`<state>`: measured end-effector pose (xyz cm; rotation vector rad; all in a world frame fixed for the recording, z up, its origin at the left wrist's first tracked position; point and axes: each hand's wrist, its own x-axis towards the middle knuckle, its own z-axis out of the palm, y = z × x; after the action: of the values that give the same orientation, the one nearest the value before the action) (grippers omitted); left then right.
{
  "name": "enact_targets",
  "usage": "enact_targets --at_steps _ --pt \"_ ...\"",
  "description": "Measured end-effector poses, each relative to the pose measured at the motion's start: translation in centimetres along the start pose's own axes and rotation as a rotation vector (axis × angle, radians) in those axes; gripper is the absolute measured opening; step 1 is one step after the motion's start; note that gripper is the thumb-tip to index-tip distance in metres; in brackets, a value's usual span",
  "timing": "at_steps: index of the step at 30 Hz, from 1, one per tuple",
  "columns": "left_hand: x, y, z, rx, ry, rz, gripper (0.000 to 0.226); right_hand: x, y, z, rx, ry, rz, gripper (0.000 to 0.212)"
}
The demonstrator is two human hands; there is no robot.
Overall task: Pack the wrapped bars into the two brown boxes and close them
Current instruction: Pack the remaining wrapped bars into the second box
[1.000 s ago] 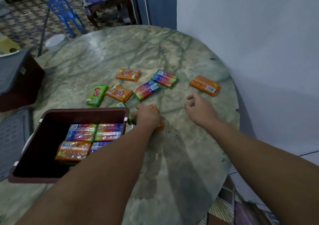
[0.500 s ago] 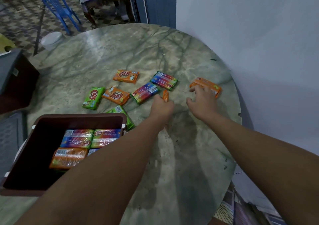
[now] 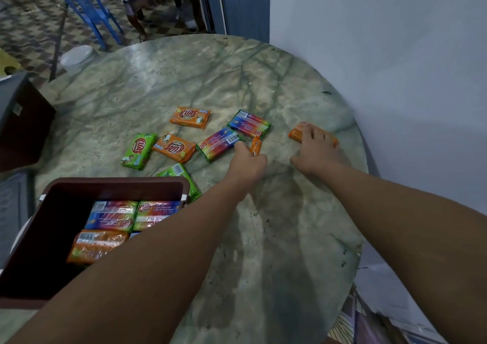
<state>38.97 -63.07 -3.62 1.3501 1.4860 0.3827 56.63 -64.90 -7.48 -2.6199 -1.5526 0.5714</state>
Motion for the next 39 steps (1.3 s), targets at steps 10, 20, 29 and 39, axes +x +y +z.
enact_targets --at_steps 10,20,29,39 --pt "-0.7 0.0 0.0 0.036 0.006 -0.016 0.029 -3.5 -1.1 2.2 0.054 0.16 -0.02 0.062" --pt "-3.1 0.9 -1.2 -0.104 -0.01 0.051 0.05 -6.6 -4.8 2.2 0.415 0.076 0.051 0.101" --pt "-5.5 2.6 -6.7 -0.2 0.055 0.275 0.038 -10.1 -11.0 -2.0 0.611 0.167 0.054 0.106" --pt "-7.7 -1.7 -17.4 -0.201 0.053 0.388 0.04 -15.6 -19.1 -0.2 0.614 0.293 0.022 0.095"
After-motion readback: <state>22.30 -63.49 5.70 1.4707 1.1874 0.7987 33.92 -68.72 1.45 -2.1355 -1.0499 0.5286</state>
